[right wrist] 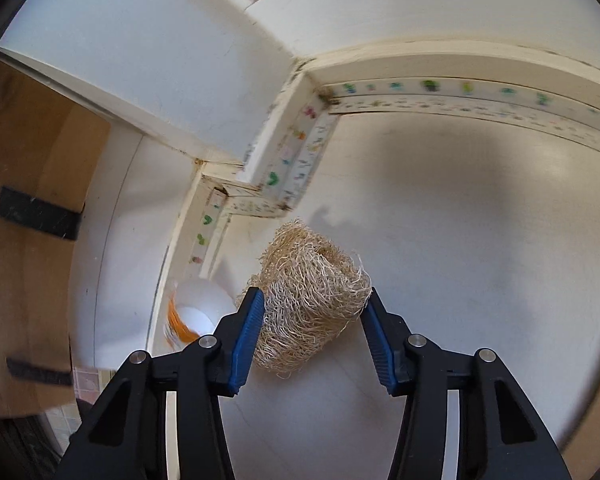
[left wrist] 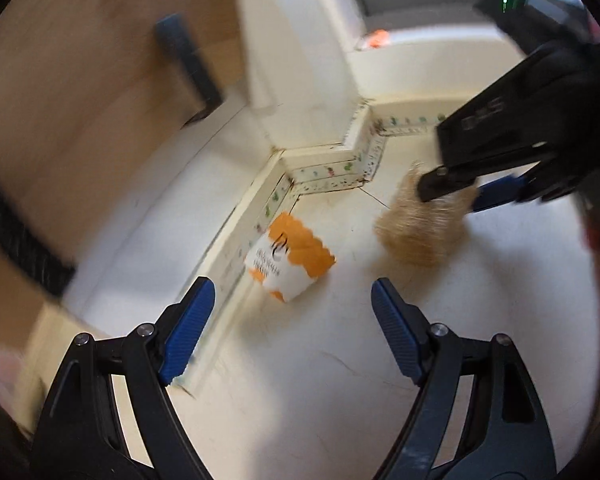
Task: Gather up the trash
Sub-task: 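Grasp the orange-and-white paper cup with the left tool while the right tool holds the scrubber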
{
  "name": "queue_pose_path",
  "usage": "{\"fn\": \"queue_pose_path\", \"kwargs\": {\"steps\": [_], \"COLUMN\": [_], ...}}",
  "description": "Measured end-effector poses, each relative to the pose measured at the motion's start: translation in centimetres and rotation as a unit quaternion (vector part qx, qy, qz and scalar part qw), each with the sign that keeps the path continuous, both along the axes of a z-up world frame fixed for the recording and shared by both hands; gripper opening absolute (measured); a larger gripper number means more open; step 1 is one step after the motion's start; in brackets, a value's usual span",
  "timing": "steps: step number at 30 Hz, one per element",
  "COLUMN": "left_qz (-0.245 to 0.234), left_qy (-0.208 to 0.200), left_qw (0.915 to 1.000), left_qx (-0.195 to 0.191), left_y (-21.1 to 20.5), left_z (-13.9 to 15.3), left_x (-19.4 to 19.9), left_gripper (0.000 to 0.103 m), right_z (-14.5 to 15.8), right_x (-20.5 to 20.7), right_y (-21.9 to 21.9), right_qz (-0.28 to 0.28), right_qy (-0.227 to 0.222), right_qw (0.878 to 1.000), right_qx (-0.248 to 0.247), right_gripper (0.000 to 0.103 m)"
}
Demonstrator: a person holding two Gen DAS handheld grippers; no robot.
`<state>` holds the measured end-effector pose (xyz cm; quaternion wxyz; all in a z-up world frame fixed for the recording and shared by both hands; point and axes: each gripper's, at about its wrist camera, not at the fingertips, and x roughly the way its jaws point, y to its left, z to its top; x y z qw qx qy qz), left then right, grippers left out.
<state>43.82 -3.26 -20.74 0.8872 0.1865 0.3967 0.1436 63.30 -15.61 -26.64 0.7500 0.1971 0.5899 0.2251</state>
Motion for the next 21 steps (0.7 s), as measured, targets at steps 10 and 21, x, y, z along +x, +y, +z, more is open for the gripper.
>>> {"fn": "queue_pose_path", "kwargs": {"steps": [10, 21], "left_qz": [-0.097, -0.121], "left_qy": [0.063, 0.171], "left_qw": [0.9868, 0.9744], "left_qx": [0.113, 0.083], "left_y": [-1.4, 0.2], "left_z": [-1.6, -3.6], "left_x": [3.8, 6.8], "left_gripper": [0.079, 0.070], "right_z": [-0.3, 0.6], "right_x": [-4.9, -8.0], "right_y": [-2.5, -3.5], "right_qz": [0.011, 0.025], "right_qy": [0.003, -0.004], "right_qw": [1.000, 0.999], "right_qx": [0.023, 0.030], "right_gripper": [0.049, 0.049]}}
